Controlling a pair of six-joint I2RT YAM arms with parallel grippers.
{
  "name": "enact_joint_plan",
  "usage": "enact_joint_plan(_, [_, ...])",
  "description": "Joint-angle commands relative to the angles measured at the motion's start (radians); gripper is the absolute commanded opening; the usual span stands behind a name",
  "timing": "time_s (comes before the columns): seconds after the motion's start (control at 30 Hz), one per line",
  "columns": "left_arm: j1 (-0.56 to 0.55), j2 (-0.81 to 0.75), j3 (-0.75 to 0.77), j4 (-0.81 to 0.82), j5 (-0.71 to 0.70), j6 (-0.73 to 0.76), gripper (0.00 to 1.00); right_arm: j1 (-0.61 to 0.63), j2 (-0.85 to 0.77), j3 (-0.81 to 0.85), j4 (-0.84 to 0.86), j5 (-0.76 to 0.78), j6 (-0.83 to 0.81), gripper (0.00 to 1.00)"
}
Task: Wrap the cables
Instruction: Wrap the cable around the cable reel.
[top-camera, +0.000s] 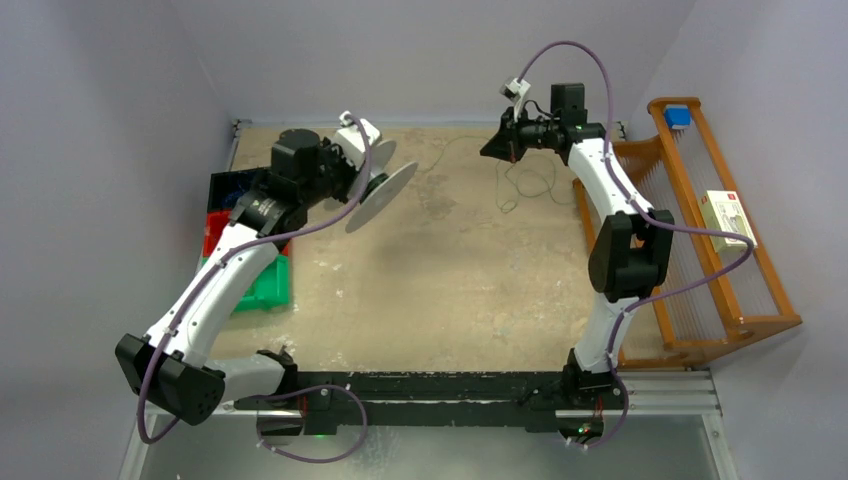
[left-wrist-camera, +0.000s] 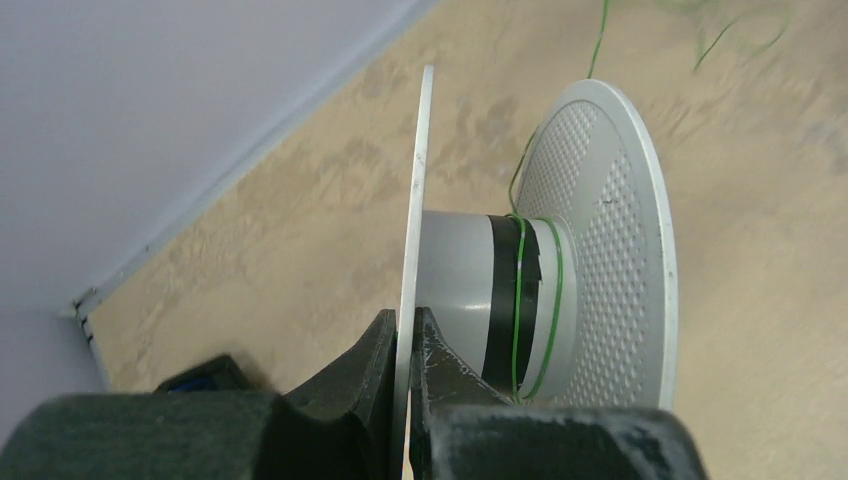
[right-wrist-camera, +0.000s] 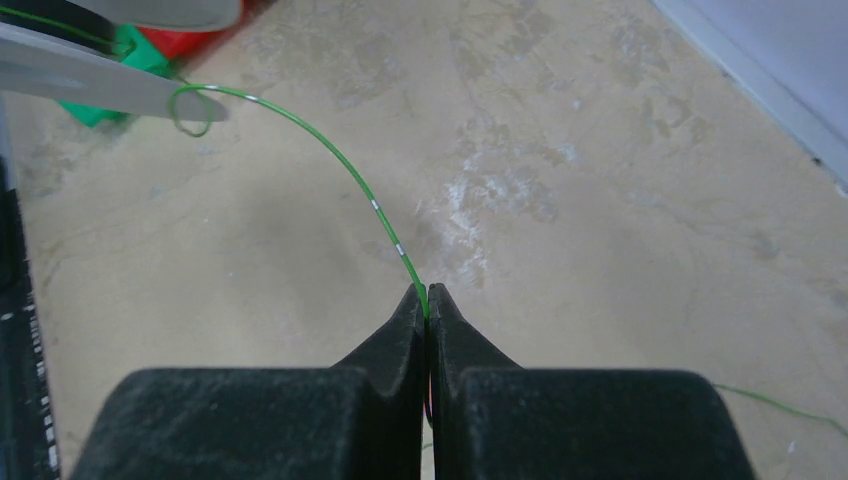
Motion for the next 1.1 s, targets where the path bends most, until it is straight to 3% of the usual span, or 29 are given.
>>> enact_joint_plan(0.0, [-0.036, -0.022, -0.079, 0.152, -0.199, 0.104, 0.00, 0.011, -0.076, 0.025, -0.104, -0.080, 0.058, 0.00])
enact_joint_plan(0.4, [-0.180, 0.115, -0.168, 0.343, -0.650, 0.025, 0.00, 0.076, -0.058, 0.114, -0.153, -0.397, 0.122, 0.00])
enact_joint_plan(0.7, [-0.180, 0.238, -0.083, 0.323, -0.814, -0.166, 0.00, 0.214, -0.130, 0.037, -0.122, -0.494, 0.060, 0.00])
enact_joint_plan(0.83, [-0.149, 0.306, 0.019, 0.235, -0.791, -0.303, 0.00, 0.240, -0.133, 0.018, -0.106, -0.496, 0.054, 0.00])
enact_joint_plan(1.07, [0.002, 0.427, 0.199, 0.086, -0.540, -0.579, 0.00, 0.282, -0.061, -0.003, -0.168, -0.452, -0.046, 0.00])
